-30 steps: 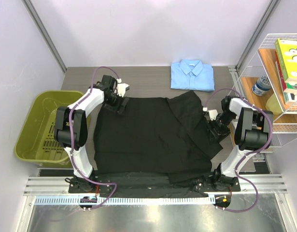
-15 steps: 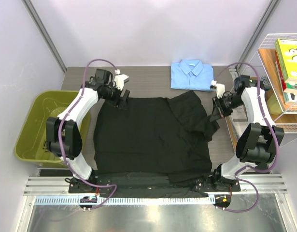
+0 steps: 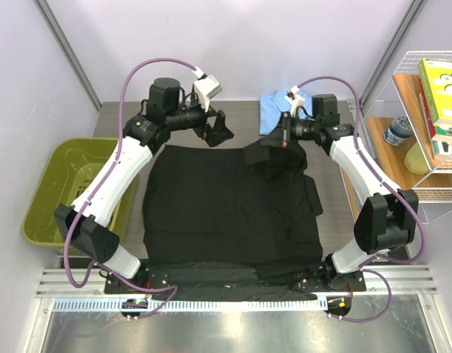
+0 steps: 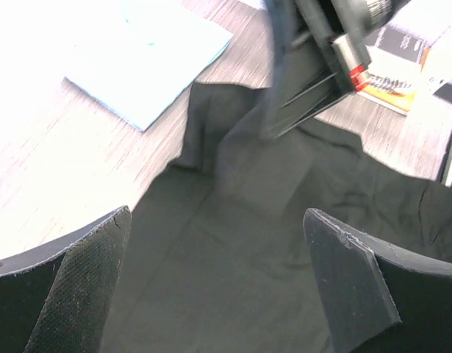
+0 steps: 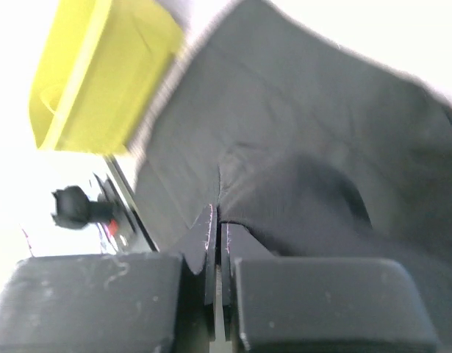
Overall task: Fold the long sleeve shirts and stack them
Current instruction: Fold the shirt
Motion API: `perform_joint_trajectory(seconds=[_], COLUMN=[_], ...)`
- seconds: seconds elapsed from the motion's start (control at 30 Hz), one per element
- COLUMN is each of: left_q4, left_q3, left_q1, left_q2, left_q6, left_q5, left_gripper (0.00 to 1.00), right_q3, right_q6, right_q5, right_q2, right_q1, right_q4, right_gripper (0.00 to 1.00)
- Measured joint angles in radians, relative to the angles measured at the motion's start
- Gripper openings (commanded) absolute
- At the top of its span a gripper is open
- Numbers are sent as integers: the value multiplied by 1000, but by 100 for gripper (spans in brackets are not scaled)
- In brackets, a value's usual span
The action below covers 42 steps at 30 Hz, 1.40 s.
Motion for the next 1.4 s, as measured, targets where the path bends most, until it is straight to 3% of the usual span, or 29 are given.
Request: perform_joint_trajectory(seconds=[0.23,0.53,0.63,0.67,0.7,0.73,0.77,0.8,0.83,0.93,1.1,1.23,1.4], left_q4=[101,138,138,138,139,140,146,155,164,185,227,261,298], left_q3=[-19,-57,-57,-57,-56,-55,-55,-55,-55,-55,-43,57,204], left_q1=[-96,-139,-141,-142,-144,-145,-145,-145,-145,-143,-78,-6,26], left_q2=[24,114,139,144,149,155,158,161,164,164,175,233,291], left_q6=[38,167,193,200,205,214,210,204,202,180,110,56,45], left_q5=[-22,-22,-29,-31,-35,-43,-51,-61,-67,-110,-197,-240,-249], left_gripper=[100,98,76,58,46,14,1,0,0,0,0,0,0], right_q3=[-2,-2,-2,-2,-1,2,6,11,17,45,102,56,-108], right_q6=[246,284,281,278,273,266,256,246,233,187,5,-216,-408], right_q5=[39,9,-10,-16,-23,-31,-37,-39,-39,-50,-10,164,367], right_q2=[0,-25,-56,-67,-74,-80,-83,-83,-83,-83,-101,-166,-193], right_q1=[93,109,122,128,133,137,141,143,143,116,-61,-196,-192], right_q4=[335,436,455,463,465,467,465,463,459,382,153,-66,-169], right_gripper=[1,1,1,1,1,6,16,26,46,63,64,64,62])
